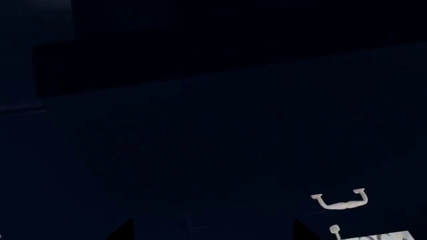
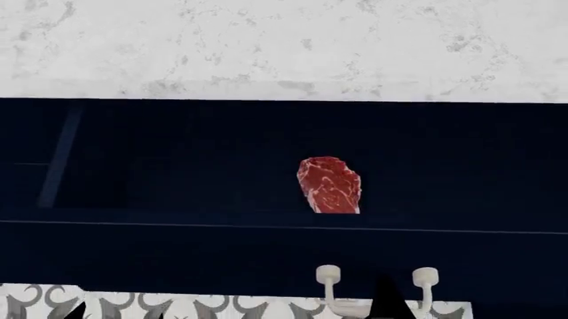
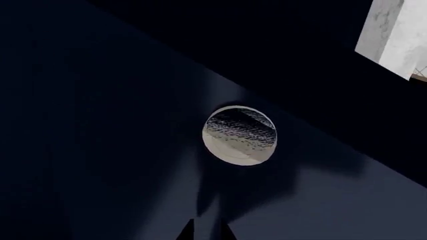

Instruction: Open the right drawer.

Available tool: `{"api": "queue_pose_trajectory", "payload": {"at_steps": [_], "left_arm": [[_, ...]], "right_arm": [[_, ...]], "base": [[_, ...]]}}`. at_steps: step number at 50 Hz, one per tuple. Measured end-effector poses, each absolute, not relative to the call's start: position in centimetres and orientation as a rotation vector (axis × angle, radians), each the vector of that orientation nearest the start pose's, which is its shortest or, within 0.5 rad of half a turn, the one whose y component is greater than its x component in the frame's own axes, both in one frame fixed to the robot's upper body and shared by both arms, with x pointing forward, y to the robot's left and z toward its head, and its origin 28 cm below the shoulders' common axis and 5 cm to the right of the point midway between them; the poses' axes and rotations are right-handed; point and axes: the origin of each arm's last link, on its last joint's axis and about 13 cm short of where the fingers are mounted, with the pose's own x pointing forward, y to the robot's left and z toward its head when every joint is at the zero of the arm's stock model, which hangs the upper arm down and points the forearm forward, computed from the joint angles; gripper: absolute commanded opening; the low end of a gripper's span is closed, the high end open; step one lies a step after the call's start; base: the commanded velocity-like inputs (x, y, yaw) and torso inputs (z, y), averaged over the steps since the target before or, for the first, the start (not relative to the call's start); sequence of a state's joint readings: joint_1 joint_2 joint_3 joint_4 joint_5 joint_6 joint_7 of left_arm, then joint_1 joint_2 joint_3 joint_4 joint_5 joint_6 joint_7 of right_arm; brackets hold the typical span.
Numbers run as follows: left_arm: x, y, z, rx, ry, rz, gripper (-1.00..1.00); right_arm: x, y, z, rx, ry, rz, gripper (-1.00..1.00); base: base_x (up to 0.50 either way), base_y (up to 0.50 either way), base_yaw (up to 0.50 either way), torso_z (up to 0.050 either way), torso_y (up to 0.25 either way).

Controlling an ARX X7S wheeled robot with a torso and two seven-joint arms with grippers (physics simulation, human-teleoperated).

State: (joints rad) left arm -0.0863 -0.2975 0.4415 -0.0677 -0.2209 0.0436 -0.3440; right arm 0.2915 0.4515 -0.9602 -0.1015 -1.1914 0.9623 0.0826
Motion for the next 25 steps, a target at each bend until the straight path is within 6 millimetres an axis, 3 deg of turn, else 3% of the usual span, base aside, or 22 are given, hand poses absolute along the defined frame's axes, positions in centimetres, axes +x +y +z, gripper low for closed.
{"api": "queue_pose_trajectory", "payload": {"at_steps": [25], "left_arm": [[21.11, 19.79, 0.47, 0.105, 0.031, -0.064, 1.00]], "right_arm": [[21.94, -11.53, 6.15, -1.711, -0.060, -0.147, -1.00]], "base": [[-0.24, 0.00, 0.00, 0.000, 0.000]]}}
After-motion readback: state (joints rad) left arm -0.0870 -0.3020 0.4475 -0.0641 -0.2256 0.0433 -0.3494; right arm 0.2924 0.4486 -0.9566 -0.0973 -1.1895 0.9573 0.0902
